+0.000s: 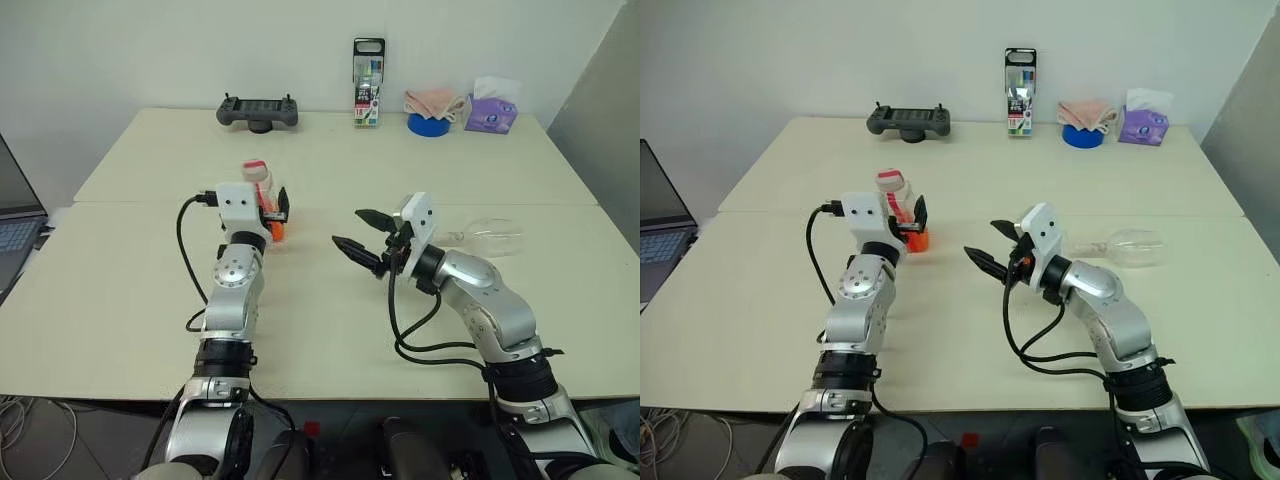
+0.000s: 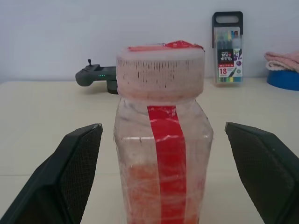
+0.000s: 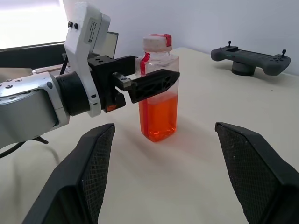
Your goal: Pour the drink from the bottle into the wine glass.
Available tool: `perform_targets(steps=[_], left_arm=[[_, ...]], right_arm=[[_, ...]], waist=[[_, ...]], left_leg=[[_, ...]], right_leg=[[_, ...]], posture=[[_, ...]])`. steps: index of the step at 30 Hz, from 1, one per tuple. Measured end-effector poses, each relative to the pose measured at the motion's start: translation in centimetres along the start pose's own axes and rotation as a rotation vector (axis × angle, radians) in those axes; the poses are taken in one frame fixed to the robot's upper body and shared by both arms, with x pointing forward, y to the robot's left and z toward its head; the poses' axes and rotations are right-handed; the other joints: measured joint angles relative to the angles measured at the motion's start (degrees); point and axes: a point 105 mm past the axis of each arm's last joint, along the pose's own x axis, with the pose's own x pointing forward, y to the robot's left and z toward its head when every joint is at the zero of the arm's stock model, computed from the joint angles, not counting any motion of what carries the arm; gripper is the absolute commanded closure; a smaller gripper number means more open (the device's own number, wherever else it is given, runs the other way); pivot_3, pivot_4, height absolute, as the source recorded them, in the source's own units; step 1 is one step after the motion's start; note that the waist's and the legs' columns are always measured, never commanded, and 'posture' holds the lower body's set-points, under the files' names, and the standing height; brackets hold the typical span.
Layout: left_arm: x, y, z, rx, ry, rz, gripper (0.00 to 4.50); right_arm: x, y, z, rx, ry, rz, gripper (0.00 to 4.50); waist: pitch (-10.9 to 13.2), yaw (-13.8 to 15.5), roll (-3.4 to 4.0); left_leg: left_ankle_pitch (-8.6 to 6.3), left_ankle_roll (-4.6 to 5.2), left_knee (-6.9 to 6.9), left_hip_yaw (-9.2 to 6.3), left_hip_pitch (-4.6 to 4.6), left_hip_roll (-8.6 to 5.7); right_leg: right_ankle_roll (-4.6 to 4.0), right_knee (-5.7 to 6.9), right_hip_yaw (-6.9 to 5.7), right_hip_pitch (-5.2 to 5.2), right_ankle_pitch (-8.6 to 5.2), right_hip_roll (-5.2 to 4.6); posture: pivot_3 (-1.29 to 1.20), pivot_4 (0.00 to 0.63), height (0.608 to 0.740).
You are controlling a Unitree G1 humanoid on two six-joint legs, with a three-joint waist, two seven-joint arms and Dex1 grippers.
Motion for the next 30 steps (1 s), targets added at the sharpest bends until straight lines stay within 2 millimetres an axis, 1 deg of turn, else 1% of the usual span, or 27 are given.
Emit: perform_targets(steps=[4,8,12,14,19,27,28,30], left_arm=[[0.6,-0.2,-0.6,-0.002,0.019,0.002,0.02],[0.7,0.0,-1.1,0.005,0.022,0.007,0.02],[0.8,0.3,-0.6,0.019,-0.013,0.007,0.02],[0.9,0.5,-0.7,0.025,-0.01,0.007,0.02],[1.3,0.3,-1.1,0.023,0.001,0.002,0.02],[2.0,0.0,-0.8,0.021,-0.013,0.003,0.02],[2.0,0.0,-0.8,0.021,-0.014,0.002,0.42],[2.1,-0.1,-0.9,0.02,-0.012,-0.003,0.9]], right_arm=[[0.0,0.0,0.0,-0.002,0.0,-0.002,0.82],[-0.2,0.0,-0.1,0.0,0.002,-0.007,0.82],[-0.7,0.3,-0.7,0.008,0.011,-0.009,0.82],[-0.8,0.3,-0.8,0.012,0.017,-0.01,0.82],[-0.8,0.3,-0.8,0.011,0.016,-0.011,0.82],[-0.9,0.4,-0.8,0.01,0.014,-0.023,0.82],[-1.0,0.4,-0.8,0.01,0.015,-0.025,0.82],[-1.1,0.3,-0.9,0.008,0.021,-0.029,0.82]], waist=[[0.0,0.0,0.0],[0.0,0.0,0.0],[0.0,0.0,0.0],[0.0,0.0,0.0],[0.0,0.0,0.0],[0.0,0.0,0.0],[0.0,0.0,0.0],[0.0,0.0,0.0]], left_leg=[[0.0,0.0,-0.01,-0.01,0.0,0.01],[0.0,0.0,-0.01,-0.01,0.0,0.01],[0.0,-0.01,-0.01,0.0,-0.01,0.01],[0.0,-0.01,0.0,0.0,0.0,0.0],[0.0,-0.01,0.01,0.0,0.0,0.0],[0.0,-0.01,0.0,-0.01,0.0,0.0],[0.0,-0.01,0.0,0.0,0.0,0.0],[0.0,-0.01,0.0,0.0,0.0,-0.01]], right_leg=[[-0.01,0.01,-0.01,-0.01,0.01,0.0],[-0.02,0.01,-0.01,-0.01,0.01,0.0],[-0.01,0.01,0.01,-0.02,0.01,-0.01],[0.01,0.03,0.01,-0.02,0.0,-0.01],[0.06,0.03,0.0,-0.02,0.0,0.0],[0.03,0.02,0.0,-0.02,0.02,-0.01],[0.03,0.02,0.0,-0.02,0.02,-0.01],[0.04,0.02,0.0,-0.02,0.02,-0.01]], posture=[[0.0,0.15,0.74],[0.0,0.15,0.74],[0.0,0.15,0.74],[0.0,0.15,0.74],[0.0,0.15,0.74],[0.0,0.15,0.74],[0.0,0.15,0.74],[0.0,0.15,0.74]])
